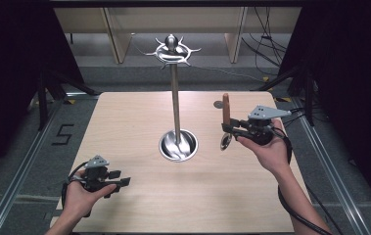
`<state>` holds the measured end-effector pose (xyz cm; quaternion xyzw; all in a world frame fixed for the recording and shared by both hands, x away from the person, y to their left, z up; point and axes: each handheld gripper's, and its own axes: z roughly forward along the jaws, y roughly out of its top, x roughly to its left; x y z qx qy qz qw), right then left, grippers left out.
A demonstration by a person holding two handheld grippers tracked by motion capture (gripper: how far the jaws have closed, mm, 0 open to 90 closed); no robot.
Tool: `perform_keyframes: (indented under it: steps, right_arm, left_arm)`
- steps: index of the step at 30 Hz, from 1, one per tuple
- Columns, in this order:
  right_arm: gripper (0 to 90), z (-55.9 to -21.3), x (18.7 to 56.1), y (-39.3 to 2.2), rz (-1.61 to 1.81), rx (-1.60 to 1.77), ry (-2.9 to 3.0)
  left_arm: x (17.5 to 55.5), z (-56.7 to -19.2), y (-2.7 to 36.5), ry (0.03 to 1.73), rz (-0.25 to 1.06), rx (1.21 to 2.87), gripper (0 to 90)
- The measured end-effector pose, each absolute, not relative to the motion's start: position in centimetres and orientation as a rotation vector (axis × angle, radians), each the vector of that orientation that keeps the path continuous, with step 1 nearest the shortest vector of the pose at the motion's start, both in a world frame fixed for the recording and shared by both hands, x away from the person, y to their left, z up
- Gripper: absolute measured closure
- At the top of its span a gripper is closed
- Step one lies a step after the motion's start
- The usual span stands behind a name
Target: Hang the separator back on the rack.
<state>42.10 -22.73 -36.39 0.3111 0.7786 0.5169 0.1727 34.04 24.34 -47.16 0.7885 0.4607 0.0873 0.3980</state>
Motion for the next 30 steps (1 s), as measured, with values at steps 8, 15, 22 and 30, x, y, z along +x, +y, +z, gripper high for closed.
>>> perform_keyframes:
  steps: [8, 15, 22, 30]
  right_arm:
    - [69.4, -35.7, 42.1, -22.5, 1.472, 0.876, 2.182]
    - [69.4, -35.4, 42.2, -22.2, 1.459, 0.881, 2.195]
    - [69.4, -34.8, 42.5, -21.9, 1.449, 0.812, 2.21]
    - [69.4, -33.9, 42.7, -21.2, 1.461, 0.789, 2.2]
  left_arm:
    - [34.0, -47.1, 24.4, 1.161, 0.221, 1.993, 45.9]
    - [34.1, -47.1, 24.5, 1.163, 0.216, 2.001, 45.9]
    - [34.0, -47.1, 24.6, 1.177, 0.223, 1.996, 45.8]
    - [34.0, -47.0, 24.7, 1.174, 0.234, 1.999, 45.6]
